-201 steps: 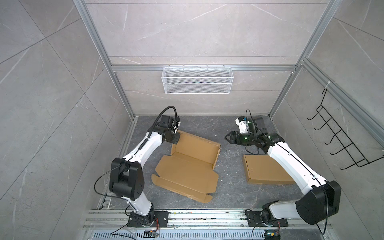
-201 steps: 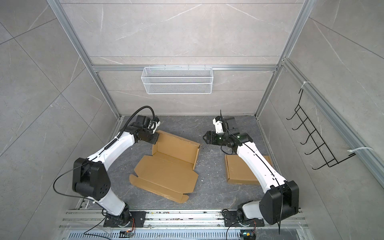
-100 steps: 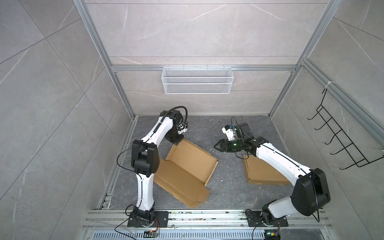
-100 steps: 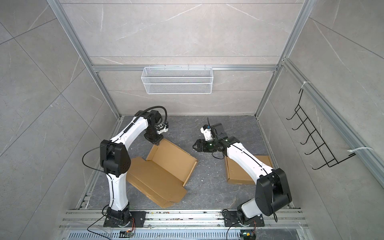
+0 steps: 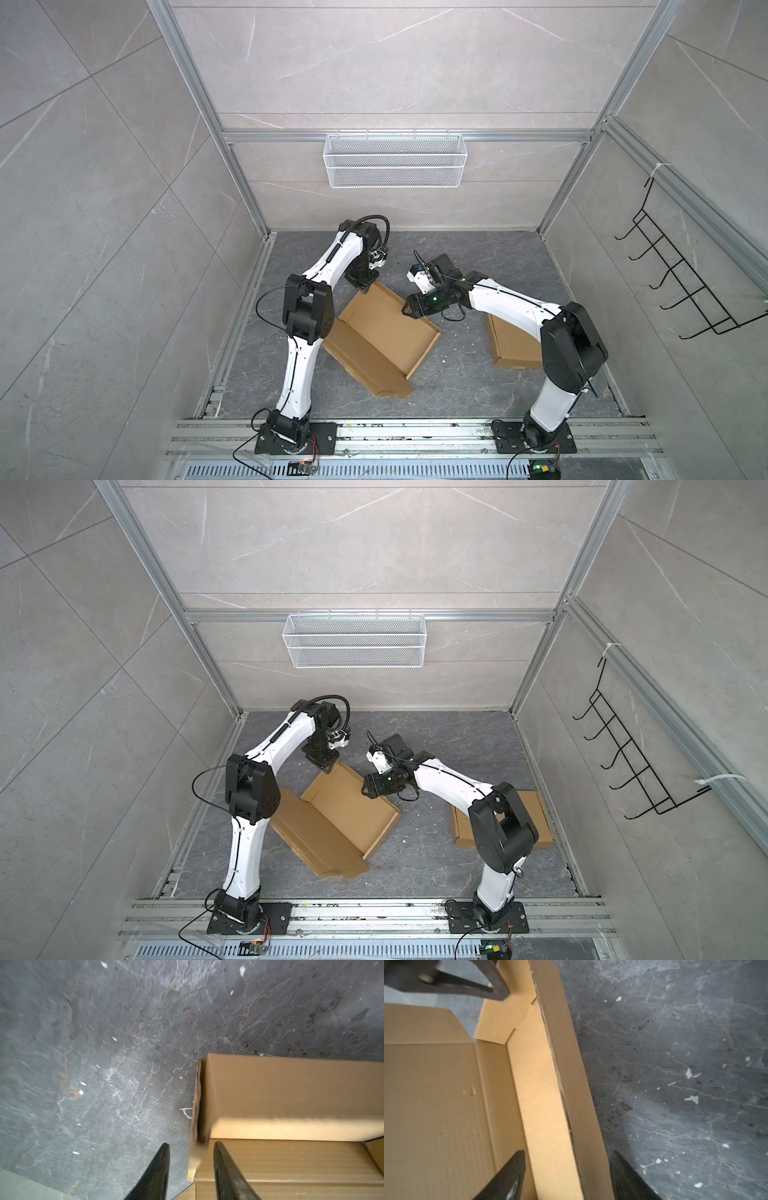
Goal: Fold the paper box
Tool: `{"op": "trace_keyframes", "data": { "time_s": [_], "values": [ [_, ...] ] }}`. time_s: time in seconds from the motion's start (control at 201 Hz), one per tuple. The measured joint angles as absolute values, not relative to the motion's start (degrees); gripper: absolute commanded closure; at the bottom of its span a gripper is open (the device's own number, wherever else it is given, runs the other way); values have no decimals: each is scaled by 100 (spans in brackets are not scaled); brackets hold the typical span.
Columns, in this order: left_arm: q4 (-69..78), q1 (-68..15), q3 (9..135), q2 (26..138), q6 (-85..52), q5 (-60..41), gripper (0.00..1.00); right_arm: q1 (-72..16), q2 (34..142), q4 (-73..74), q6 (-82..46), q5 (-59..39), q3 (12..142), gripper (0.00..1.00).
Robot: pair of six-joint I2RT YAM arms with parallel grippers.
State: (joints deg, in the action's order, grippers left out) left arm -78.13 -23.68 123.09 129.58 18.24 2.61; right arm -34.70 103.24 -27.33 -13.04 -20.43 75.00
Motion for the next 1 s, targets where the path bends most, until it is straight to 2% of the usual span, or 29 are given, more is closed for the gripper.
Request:
{"op": "trace_keyframes", "data": {
  "time_s": [0.289, 0.463, 0.722, 0.995],
  "values": [
    [-7658, -2517, 12549, 12881, 1688, 62, 53, -3470, 11266, -2853, -1079, -1546, 8224, 41],
    [-7299, -2530, 12446, 12302, 1496, -34, 53, -3470, 11845, -3070, -913, -1236, 8696, 45],
    [-6128, -2401, 11264, 10416, 1000, 303, 55, -3470, 12182, -3387, -1013, -1105, 9201, 74],
    [-5168, -2283, 10322, 9343, 534, 1116, 58, -3402, 11952, -2919, -2145, -1160, 8707, 91]
  ]
}}
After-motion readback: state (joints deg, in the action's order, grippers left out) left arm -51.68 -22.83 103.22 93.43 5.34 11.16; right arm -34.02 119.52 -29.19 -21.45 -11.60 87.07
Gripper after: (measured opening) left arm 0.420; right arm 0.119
